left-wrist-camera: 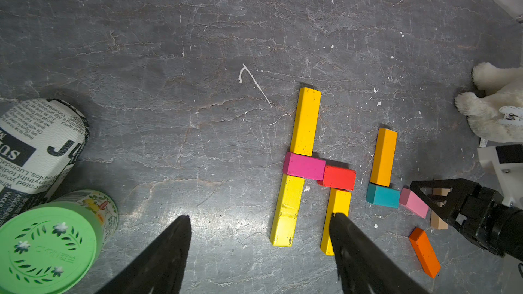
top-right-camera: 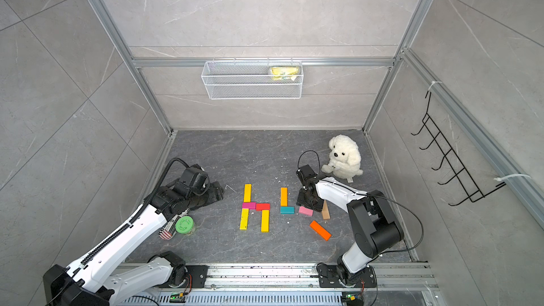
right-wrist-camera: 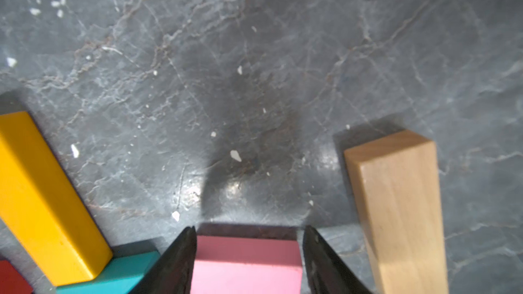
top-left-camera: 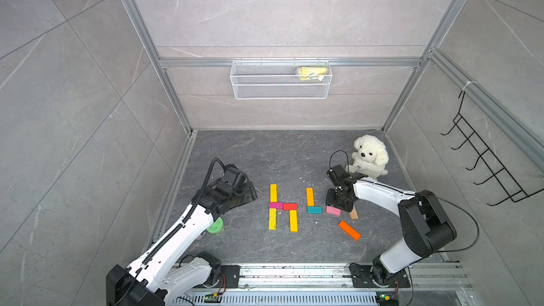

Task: Assemble the letter h with building blocks
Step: Assemble the building block at the center of the board.

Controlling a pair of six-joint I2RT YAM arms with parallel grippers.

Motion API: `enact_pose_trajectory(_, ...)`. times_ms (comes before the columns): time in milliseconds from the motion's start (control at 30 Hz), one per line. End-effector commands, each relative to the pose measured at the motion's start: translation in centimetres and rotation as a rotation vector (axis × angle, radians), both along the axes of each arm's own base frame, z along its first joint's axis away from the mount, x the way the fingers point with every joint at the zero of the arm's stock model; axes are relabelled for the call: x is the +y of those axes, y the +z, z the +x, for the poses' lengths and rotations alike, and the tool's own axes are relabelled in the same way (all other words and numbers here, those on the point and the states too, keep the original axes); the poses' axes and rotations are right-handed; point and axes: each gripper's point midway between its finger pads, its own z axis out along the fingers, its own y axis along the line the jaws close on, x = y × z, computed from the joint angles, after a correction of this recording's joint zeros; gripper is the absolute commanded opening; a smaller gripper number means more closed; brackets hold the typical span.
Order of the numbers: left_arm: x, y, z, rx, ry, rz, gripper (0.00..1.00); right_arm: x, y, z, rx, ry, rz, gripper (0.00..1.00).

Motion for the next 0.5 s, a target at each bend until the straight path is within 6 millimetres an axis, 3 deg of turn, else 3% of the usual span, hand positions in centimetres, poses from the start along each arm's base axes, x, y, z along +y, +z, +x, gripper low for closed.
enact_pose_trajectory(0, 0.03, 0.17, 0.16, -0.015, -0.008, 0.0, 0.81, 0.4, -0.41, -0.51, 0.008, 0.014, 0.027, 0.63)
enact_pose_trajectory(467, 0.16, 0.49, 0.27, -0.023, -0.007, 0.008, 0.81, 0.96, -0.51, -0.61, 0.006, -0.026, 0.069, 0.65)
